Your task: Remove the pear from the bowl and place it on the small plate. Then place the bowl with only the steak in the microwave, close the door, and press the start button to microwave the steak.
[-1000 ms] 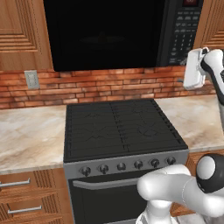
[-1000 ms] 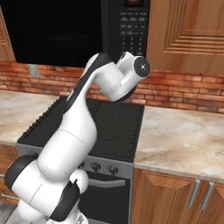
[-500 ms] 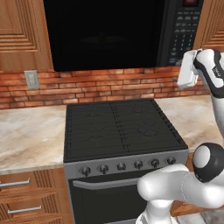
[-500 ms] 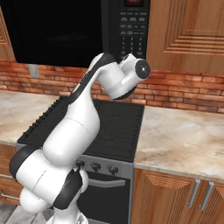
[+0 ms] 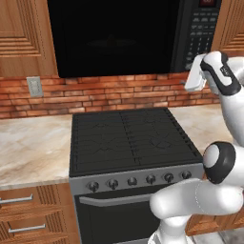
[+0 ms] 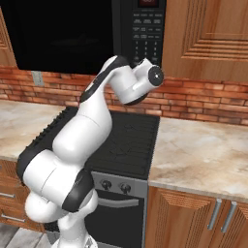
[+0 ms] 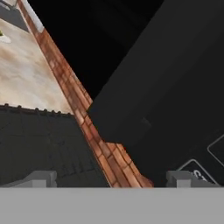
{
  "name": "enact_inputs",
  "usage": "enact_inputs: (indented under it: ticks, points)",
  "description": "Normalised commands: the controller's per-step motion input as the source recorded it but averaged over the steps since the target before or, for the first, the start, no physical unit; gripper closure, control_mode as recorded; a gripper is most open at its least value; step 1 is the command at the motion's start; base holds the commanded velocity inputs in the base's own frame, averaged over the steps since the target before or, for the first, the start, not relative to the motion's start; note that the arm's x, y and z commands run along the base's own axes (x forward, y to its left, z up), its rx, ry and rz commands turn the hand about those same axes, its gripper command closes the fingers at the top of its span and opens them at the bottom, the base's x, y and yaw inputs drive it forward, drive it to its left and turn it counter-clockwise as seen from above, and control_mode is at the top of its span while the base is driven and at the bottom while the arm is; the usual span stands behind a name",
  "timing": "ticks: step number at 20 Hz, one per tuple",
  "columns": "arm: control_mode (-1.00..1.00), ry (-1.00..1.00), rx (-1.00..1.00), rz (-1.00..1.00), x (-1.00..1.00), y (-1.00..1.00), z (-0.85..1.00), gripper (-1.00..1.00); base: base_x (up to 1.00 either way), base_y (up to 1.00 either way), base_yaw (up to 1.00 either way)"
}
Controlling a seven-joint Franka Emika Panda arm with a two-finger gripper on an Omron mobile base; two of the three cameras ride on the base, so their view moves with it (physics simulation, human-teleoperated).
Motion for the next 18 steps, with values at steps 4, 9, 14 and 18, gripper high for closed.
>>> enact_inputs:
  ticks: [4,9,14,18]
  points:
    - [-1.00,0.00,0.03,-0.02,0.44,-0.01,-0.06,-1.00,0.00,0.00,0.00]
    - [-1.00,0.00,0.00,-0.01,0.39,-0.02,-0.13,-1.00,0.00,0.00,0.00]
    - [-1.00,0.00,0.00,-0.02,0.37,-0.01,-0.19,-1.00,0.00,0.00,0.00]
    - [-1.00,0.00,0.00,-0.02,0.32,0.00,-0.19,-1.00,0.00,0.00,0.00]
